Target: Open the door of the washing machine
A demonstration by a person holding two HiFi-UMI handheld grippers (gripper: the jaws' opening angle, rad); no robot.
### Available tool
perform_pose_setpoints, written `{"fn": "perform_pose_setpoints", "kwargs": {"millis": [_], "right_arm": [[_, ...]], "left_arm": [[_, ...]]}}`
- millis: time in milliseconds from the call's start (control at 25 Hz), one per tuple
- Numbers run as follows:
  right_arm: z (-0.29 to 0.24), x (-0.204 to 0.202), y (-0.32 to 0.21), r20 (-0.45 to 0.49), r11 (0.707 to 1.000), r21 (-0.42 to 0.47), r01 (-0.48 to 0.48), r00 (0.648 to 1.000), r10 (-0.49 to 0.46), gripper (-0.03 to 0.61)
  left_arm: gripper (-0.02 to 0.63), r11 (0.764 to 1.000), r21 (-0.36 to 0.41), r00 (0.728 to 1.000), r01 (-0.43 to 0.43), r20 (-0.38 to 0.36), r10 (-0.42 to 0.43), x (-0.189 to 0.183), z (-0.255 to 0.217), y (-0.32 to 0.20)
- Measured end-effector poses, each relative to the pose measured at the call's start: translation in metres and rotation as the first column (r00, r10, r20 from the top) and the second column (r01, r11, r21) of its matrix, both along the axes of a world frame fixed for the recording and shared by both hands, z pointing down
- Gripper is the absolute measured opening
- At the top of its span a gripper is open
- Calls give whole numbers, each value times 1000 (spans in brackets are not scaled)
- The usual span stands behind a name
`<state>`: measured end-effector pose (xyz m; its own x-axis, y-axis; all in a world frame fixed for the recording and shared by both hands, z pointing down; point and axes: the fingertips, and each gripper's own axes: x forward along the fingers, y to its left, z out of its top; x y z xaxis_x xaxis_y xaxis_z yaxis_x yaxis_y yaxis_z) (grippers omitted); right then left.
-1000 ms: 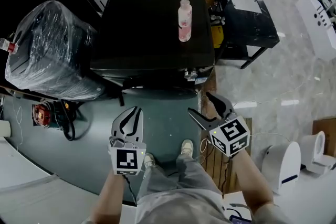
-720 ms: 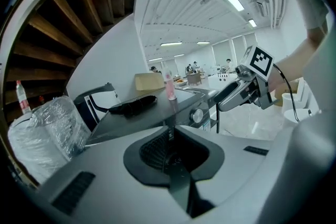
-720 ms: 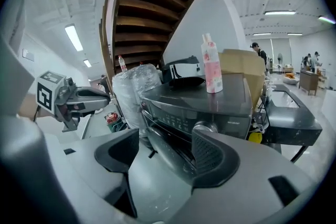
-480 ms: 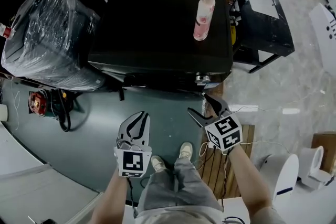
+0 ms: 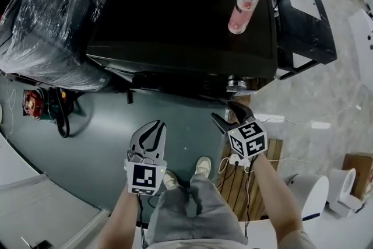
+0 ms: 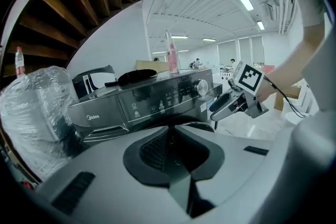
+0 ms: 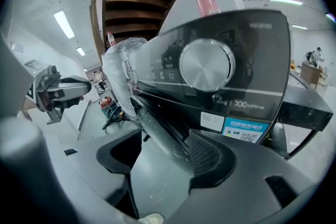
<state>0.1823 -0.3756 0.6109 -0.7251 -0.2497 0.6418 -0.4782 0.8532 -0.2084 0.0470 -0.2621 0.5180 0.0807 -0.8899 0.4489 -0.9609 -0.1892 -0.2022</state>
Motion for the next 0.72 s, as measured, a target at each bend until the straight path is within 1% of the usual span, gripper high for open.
{"fn": "perform_pose_setpoints", "kwargs": {"millis": [80,120,280,440,560,640,720], "right_arm": [[17,-1,-4,-4,1000,-29,-1,1000,1,304],[25,-1,-7,-12,1000,-28,3,1000,-3,302],[46,-2,-18,-52,1000,-2,21,998,-21,296],[63,-8,-23,-67,999,12,45,997,-44,268],[68,-13,-26,-51,999,26,43,998,-41,260],[72,-16,-27,-54,998,33,46,998,-45,231],[73,-16,-27,-65,998,46,47,997,-44,208]], "left_arm": [[48,1000,4,1000,-15,-10,16,3,9,0],[48,1000,2,1000,-15,-17,15,3,15,0],[48,999,-31,996,28,-86,-30,0,40,-1],[48,995,-75,993,59,-102,-67,-5,65,0],[48,986,-101,983,130,-115,-141,-17,76,4],[48,977,-117,972,181,-130,-196,-27,82,8],[48,972,-129,965,198,-147,-216,-31,86,12]]}}
